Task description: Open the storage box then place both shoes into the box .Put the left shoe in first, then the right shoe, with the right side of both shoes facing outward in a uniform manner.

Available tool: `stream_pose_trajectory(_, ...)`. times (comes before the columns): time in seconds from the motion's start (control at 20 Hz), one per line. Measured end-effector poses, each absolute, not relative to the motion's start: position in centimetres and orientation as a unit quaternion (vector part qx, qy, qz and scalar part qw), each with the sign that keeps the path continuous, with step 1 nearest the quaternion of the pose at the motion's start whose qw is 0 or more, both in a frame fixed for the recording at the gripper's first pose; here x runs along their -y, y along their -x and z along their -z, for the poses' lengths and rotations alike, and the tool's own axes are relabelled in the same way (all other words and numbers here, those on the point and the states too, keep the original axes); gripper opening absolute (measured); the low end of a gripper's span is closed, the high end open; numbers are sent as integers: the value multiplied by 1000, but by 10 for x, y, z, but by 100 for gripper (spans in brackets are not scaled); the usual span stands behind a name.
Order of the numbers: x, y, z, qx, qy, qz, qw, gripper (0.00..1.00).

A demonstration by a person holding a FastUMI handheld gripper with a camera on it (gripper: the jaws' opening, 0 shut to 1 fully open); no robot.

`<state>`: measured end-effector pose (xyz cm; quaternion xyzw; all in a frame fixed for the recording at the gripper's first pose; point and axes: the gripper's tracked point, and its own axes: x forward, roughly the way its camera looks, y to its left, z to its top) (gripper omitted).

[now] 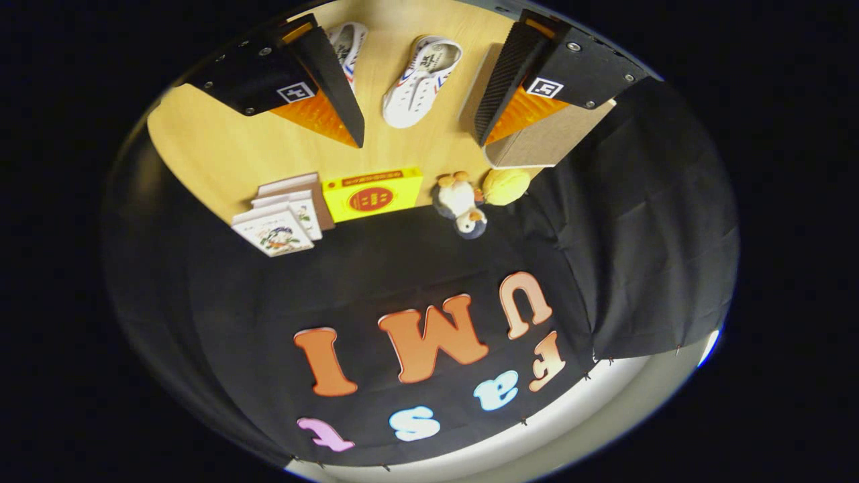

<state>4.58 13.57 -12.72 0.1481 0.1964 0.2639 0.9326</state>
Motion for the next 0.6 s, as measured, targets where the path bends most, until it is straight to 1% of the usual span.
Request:
stream_pose_trajectory(0.2,-174,-40,155,-255,-205,-309,893,98)
stream_pose_trajectory(0.4,-211,-26,169,-308,-273,-368,834,99)
stream_pose_trajectory(0.6,-240,-17,184,-358,-342,-409,767,99)
